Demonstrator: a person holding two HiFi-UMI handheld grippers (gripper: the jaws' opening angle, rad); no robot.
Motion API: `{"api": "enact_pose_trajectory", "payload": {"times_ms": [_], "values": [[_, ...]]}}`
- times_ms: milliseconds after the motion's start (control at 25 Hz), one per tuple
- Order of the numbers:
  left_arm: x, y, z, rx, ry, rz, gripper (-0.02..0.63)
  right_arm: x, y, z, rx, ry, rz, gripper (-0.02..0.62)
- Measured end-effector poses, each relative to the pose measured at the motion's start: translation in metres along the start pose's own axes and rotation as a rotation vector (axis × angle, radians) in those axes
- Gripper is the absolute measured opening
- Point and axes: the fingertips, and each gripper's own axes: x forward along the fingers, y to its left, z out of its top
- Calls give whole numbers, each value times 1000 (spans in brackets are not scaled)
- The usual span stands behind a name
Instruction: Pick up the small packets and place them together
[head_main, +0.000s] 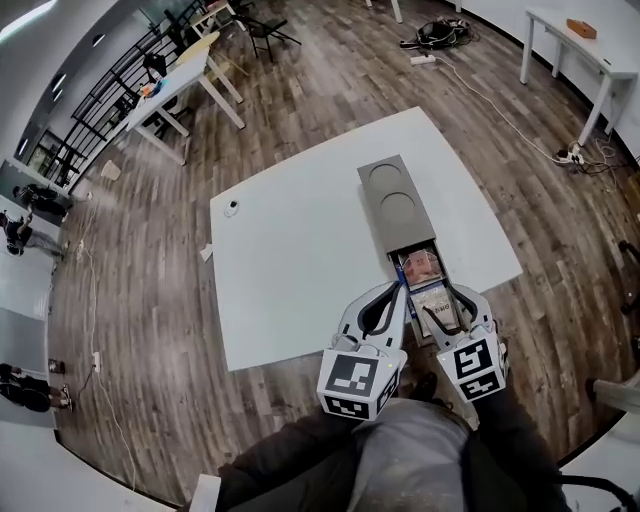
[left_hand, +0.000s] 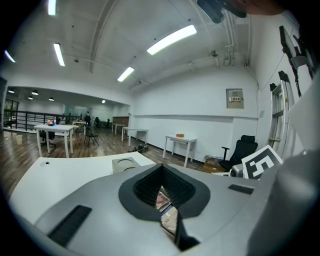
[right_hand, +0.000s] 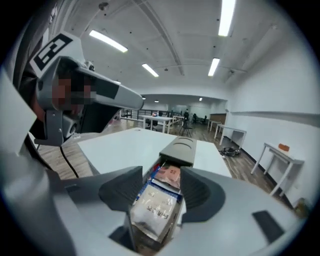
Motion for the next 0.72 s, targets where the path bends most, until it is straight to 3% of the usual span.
{"api": "enact_pose_trajectory", "payload": {"times_ms": [360, 600, 720], "values": [[35, 55, -11, -18, 55, -15, 3, 79, -14, -11, -76, 255, 50, 226], [61, 83, -19, -71, 102, -41, 3, 102, -7, -34, -95, 471, 111, 268], [72, 87, -28, -86, 115, -54, 3, 107, -10, -42, -103, 520, 112, 268]]}}
